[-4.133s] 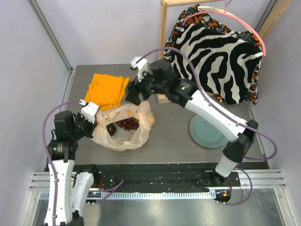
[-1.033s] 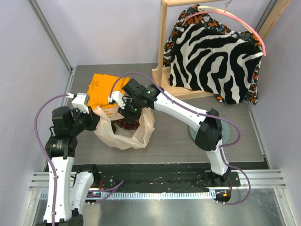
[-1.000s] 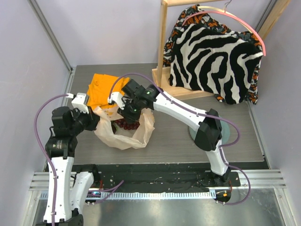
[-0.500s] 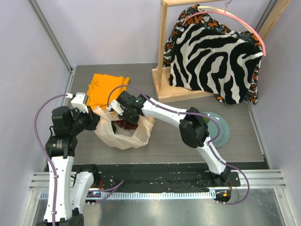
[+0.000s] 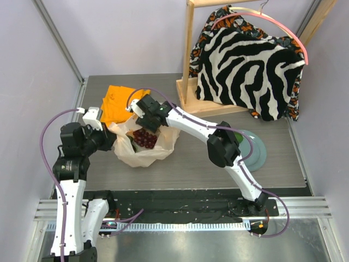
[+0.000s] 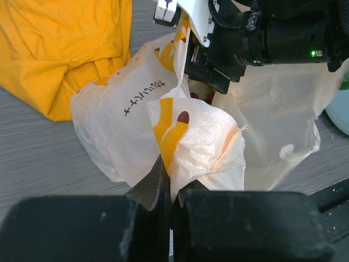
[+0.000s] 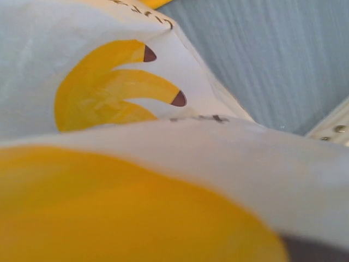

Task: Take the fake fruits out of the plastic bag
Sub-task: Take out the fake fruit from the plastic bag.

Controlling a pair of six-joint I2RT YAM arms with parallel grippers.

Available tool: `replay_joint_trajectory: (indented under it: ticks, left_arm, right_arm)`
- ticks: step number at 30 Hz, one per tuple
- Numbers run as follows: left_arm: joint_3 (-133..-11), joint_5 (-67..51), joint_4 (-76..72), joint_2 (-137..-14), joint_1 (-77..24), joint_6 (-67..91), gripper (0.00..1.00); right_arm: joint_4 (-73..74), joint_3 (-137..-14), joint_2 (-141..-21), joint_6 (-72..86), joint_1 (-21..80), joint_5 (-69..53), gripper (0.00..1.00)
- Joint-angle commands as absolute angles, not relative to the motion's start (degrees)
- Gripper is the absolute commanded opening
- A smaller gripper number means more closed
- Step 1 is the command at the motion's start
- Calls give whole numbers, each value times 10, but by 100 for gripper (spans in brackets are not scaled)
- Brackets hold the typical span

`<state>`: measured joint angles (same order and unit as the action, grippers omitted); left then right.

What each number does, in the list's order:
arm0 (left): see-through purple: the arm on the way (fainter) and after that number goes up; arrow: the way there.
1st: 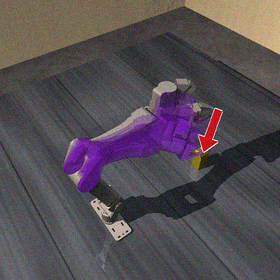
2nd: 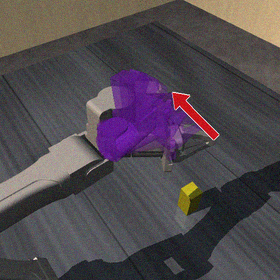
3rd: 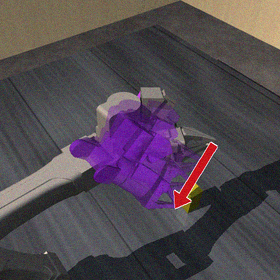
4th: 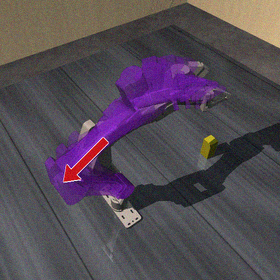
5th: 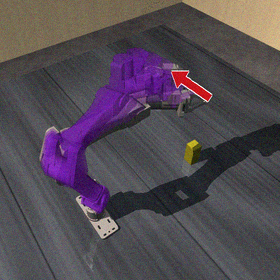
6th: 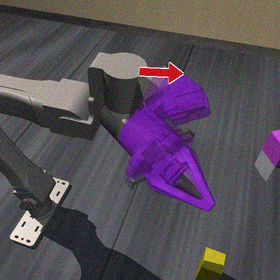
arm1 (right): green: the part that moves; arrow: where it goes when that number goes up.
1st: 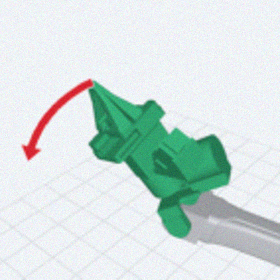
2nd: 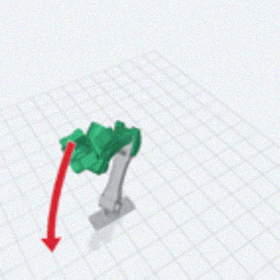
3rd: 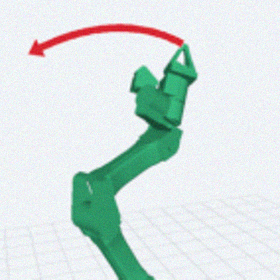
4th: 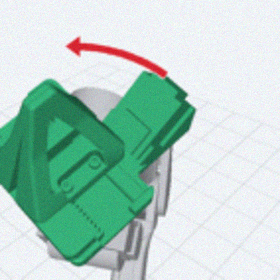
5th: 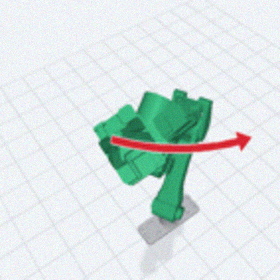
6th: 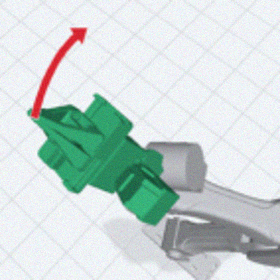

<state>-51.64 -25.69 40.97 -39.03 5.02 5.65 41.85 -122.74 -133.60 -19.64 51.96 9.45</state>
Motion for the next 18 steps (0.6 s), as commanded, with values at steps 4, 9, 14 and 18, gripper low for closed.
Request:
replay_joint_trajectory:
  ticks: [4, 9, 14, 18]
  left_arm:
    - [-542, -280, 400, -398, 55, 61, 0]
    - [-545, -280, 402, -404, 55, 58, 0]
    - [-548, -281, 402, -408, 55, 57, 0]
    - [-544, -282, 400, -409, 55, 59, 0]
  right_arm:
    - [369, -1259, -1363, -205, 523, 196, 80]
    - [367, -1261, -1389, -200, 523, 205, 91]
    - [368, -1252, -1404, -214, 523, 227, 91]
    - [367, -1249, -1409, -226, 520, 233, 89]
